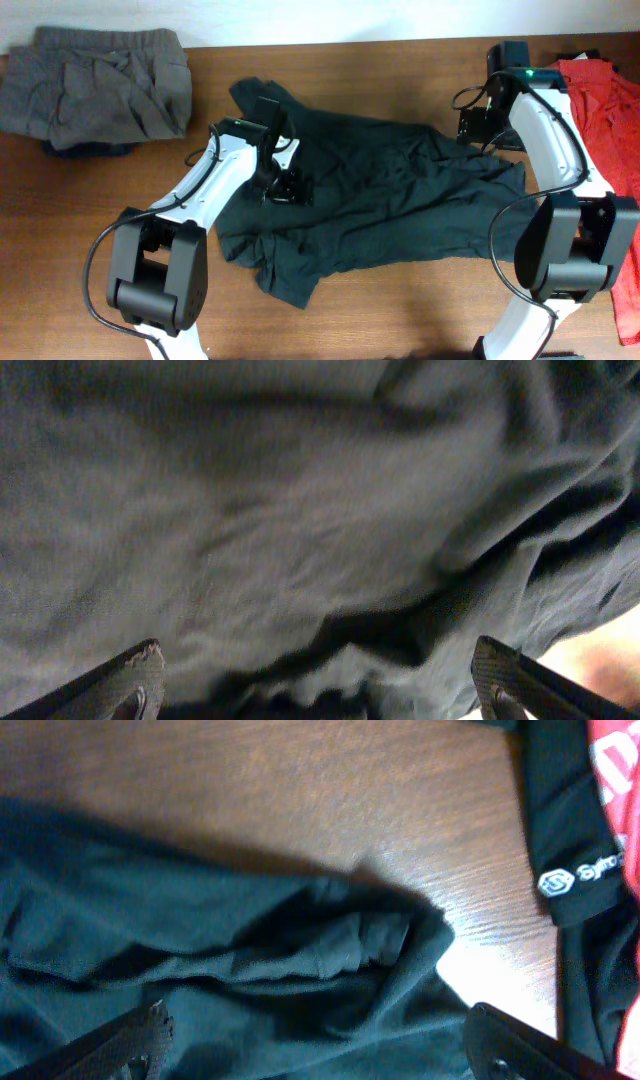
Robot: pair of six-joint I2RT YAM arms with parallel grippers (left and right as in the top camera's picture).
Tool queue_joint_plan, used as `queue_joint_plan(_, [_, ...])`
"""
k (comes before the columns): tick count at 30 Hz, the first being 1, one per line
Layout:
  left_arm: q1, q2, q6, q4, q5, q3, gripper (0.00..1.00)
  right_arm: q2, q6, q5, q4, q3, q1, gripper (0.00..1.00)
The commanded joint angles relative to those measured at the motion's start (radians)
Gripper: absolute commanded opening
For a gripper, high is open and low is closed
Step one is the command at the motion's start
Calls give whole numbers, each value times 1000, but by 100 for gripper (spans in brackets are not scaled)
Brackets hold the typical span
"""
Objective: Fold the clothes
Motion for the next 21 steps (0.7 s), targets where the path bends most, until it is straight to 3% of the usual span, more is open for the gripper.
queue_joint_plan(1, [-15,35,16,31,44,10,97,3,-11,-47,17,-39,4,69])
queue_joint_plan(6, [-36,83,15,31,117,10,97,7,-12,-129,126,-99,4,59])
queue_joint_plan(8, [-43,96,15,32,117,10,92,8,-11,-156,167,-116,4,46])
queue_joint_plan(9, [-43,98,16,35,116,10,82,8,-11,-174,184,-123,4,37])
queue_joint_plan(10, [-45,99,16,39,116,10,58,8,-11,-245,217,-133,4,23])
queue_joint_plan(11, [-44,99,15,46,116,10,36,9,-11,-286,232,-137,5,16])
queue_joint_plan(12, [-44,99,15,51,116,10,20,9,-11,-317,240,-142,5,13])
queue_joint_plan(14, [-44,100,3,56,115,10,6,12,-11,-347,244,-150,6,7])
queue_joint_plan(21, [-44,117,-84,6,116,10,1,16,-11,-351,254,-225,6,4])
